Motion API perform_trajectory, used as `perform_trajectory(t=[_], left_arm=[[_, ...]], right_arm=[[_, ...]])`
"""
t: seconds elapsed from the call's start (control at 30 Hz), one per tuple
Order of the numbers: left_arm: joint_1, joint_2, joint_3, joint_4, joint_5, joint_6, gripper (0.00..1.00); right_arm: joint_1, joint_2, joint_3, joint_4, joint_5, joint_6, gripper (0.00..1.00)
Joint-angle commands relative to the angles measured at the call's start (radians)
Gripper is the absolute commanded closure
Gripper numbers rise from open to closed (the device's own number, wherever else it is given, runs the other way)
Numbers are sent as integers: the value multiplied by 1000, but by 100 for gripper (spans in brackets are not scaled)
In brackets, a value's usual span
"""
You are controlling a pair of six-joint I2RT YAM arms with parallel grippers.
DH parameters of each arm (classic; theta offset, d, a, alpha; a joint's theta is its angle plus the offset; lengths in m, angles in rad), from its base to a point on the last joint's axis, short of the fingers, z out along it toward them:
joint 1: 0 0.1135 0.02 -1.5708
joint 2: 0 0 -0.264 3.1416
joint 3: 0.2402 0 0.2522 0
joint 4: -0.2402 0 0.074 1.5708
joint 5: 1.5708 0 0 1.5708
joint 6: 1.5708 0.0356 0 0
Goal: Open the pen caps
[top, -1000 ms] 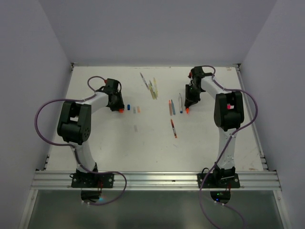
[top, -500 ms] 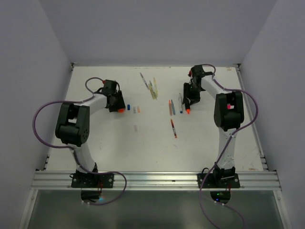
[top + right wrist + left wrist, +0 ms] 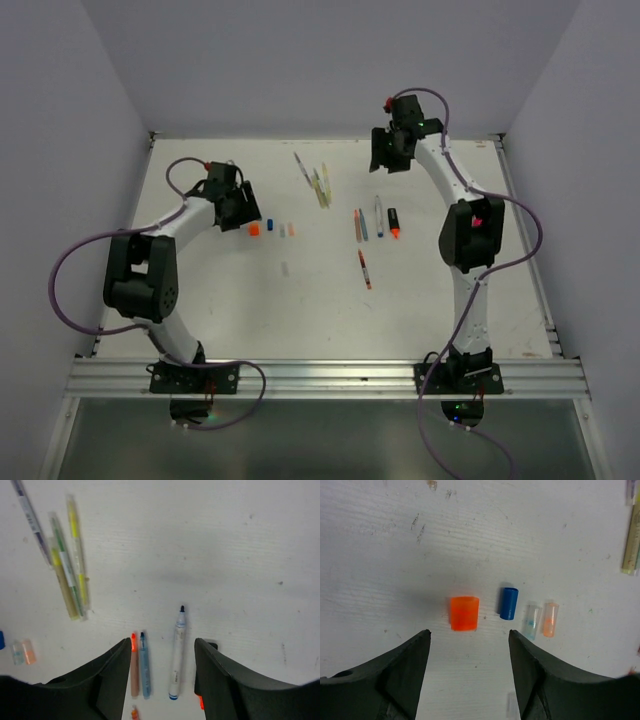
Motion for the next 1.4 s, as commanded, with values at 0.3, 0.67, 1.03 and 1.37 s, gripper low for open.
perform_trajectory(t=[0.3, 0.67, 1.03, 1.37], left_arm=[[8, -212, -37, 14, -36, -66, 34], [8, -280, -81, 58, 12, -109, 35], [8, -295, -109, 80, 18, -119, 35], [8, -321, -117, 77, 33, -114, 35]], right_arm=[[159, 198, 233, 210, 139, 26, 51], [219, 296, 264, 284, 151, -14, 58], [251, 329, 250, 322, 156, -9, 61], [268, 367, 269, 318, 199, -8, 65]])
